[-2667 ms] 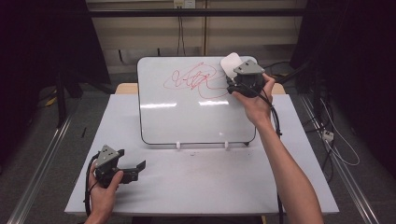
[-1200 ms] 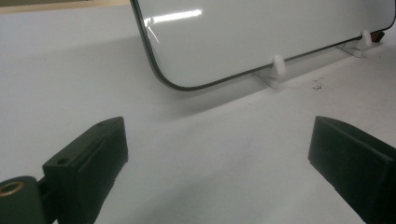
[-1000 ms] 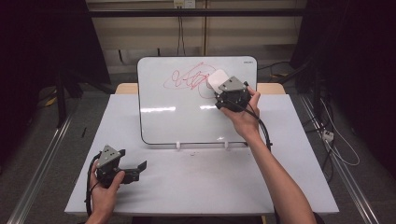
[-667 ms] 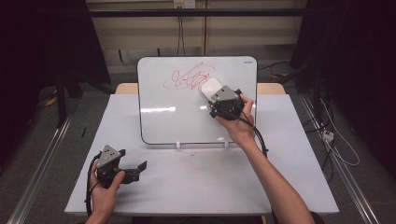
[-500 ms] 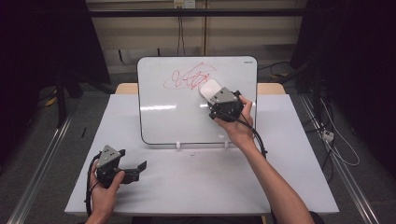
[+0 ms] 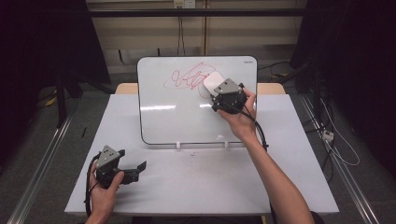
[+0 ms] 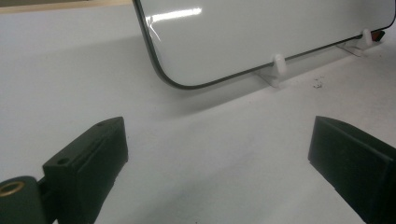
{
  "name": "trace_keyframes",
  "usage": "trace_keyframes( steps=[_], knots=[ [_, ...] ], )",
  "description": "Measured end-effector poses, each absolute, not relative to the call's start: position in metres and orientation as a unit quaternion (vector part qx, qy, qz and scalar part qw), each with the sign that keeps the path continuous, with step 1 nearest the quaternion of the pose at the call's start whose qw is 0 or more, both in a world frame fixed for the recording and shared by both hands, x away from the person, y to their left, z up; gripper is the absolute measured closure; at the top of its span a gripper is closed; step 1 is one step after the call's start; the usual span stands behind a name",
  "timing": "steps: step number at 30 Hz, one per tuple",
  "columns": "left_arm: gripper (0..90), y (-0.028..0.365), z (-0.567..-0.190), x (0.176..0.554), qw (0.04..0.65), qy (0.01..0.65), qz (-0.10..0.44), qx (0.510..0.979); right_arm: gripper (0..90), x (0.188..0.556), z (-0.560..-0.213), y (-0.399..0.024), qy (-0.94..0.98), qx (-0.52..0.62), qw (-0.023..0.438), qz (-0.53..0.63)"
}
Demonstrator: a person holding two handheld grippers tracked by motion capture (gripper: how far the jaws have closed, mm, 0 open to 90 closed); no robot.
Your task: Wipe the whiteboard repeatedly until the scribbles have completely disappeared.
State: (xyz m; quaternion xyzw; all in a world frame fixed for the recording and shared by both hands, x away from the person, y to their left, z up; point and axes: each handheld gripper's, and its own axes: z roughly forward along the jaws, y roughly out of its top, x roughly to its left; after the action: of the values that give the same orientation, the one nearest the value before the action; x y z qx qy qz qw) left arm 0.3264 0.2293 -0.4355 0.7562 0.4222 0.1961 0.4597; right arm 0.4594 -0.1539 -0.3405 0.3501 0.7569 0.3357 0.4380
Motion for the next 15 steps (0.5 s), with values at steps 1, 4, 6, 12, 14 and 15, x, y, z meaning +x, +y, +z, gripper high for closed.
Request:
trace_keyframes(
  steps=[1,4,6,12,14,15],
  knots=[
    [4.8,0.229,-0.436,0.326,0.459,0.422,0.197,0.757,31.4,0.461,-0.339,-0.155,0.756,0.350,0.438,0.336],
    [4.8,0.229,-0.436,0.326,0.460,0.423,0.196,0.756,31.4,0.466,-0.333,-0.159,0.752,0.359,0.436,0.341],
    [4.8,0.229,-0.436,0.326,0.460,0.422,0.196,0.756,31.4,0.469,-0.330,-0.160,0.749,0.363,0.437,0.342],
    [4.8,0.230,-0.436,0.326,0.460,0.422,0.195,0.757,31.4,0.475,-0.322,-0.163,0.746,0.368,0.437,0.342],
    [4.8,0.230,-0.436,0.326,0.460,0.423,0.195,0.756,31.4,0.478,-0.319,-0.165,0.745,0.371,0.437,0.341],
    [4.8,0.230,-0.436,0.326,0.460,0.422,0.195,0.756,31.4,0.479,-0.317,-0.166,0.745,0.371,0.438,0.340]
  ],
)
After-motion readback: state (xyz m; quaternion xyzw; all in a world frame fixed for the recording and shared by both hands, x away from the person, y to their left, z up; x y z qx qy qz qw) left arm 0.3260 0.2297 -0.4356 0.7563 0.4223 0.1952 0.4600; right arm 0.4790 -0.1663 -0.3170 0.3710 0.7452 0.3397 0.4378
